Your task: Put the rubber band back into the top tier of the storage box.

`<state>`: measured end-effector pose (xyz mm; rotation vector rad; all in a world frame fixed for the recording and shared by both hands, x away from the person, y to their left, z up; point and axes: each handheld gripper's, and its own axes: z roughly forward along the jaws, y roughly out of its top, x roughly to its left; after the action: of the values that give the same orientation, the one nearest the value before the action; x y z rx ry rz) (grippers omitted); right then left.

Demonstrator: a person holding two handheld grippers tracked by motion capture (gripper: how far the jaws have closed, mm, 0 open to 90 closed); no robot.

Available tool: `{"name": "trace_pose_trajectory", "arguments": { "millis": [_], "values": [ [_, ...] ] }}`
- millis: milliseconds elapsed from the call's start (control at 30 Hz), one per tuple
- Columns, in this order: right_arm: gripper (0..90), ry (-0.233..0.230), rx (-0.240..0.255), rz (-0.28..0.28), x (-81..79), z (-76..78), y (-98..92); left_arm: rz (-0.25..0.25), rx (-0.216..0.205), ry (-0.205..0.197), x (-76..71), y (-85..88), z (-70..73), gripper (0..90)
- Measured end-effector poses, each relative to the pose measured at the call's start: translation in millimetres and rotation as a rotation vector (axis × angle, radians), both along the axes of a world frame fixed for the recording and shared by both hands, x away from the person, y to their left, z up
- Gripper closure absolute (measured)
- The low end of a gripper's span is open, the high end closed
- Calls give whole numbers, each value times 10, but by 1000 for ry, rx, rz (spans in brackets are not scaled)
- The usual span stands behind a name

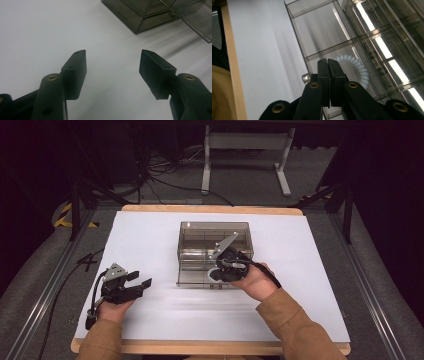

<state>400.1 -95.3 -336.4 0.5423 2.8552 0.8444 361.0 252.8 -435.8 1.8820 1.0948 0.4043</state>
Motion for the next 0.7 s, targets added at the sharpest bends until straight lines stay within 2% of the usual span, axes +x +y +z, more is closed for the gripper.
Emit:
{"name": "trace_pose_trajectory", "arguments": {
  "millis": [100, 367, 700],
  "values": [
    [900, -13, 32, 15, -58, 52, -34, 1, 0, -1, 1, -2, -1, 396],
    [900, -22, 78, 34, -211, 121, -127, 1, -1, 0, -1, -1, 1, 395],
    [900, -22, 145, 51, -372, 134, -301, 0, 2, -1, -1, -10, 0, 396]
  ]
}}
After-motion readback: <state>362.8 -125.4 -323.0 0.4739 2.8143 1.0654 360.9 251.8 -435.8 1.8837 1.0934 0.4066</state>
